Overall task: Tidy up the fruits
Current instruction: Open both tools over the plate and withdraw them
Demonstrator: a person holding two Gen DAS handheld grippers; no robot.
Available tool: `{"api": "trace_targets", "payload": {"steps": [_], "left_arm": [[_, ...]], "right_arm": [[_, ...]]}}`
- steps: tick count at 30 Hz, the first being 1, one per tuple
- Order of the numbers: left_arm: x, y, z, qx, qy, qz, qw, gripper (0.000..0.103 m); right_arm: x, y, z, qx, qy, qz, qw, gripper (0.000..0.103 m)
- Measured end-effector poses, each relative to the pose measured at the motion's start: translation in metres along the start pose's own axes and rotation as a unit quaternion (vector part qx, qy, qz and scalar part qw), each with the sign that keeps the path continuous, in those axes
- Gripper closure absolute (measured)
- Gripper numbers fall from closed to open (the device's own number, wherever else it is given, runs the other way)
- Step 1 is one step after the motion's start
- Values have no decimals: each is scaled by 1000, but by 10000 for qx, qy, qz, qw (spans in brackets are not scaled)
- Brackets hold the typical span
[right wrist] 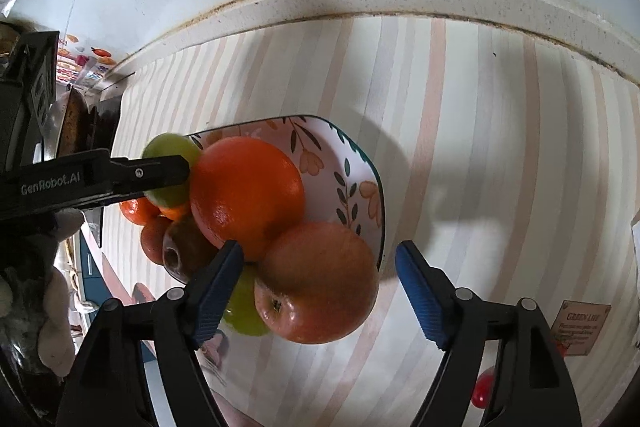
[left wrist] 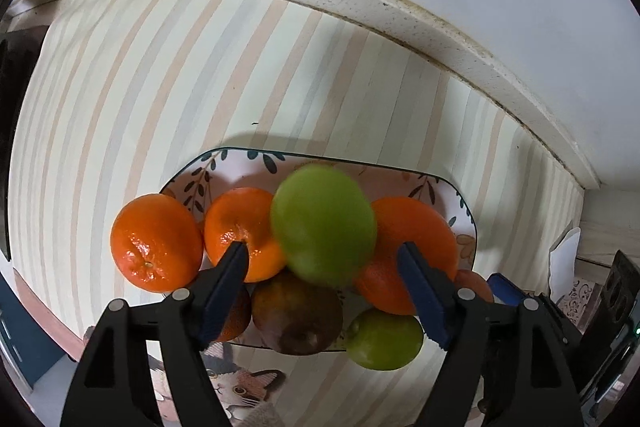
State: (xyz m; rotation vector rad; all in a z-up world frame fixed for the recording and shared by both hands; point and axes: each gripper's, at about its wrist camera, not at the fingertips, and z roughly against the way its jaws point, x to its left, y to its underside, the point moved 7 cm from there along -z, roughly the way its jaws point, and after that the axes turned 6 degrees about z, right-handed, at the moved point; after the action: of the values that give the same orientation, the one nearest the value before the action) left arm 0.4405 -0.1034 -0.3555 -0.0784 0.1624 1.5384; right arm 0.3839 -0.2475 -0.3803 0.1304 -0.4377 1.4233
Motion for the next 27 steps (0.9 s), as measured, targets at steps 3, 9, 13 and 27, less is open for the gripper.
{"api": "trace_targets", "payload": {"steps": [3, 9, 13, 27], "left_arm": [[-1, 2, 2, 1, 31, -9, 10000, 27], [11, 12, 23, -277, 231, 187, 9992, 27], [25, 23, 49, -755, 71, 293, 9967, 27], [31, 101, 120, -1729, -166, 50, 9848, 27]], "right_arm": [[2, -1, 4, -22, -7, 55, 10000, 21], [4, -4, 21, -189, -75, 58, 9998, 20], [8, -6, 39, -345, 97, 197, 9992, 17], [57, 30, 112, -797, 957, 997, 9872, 5]]}}
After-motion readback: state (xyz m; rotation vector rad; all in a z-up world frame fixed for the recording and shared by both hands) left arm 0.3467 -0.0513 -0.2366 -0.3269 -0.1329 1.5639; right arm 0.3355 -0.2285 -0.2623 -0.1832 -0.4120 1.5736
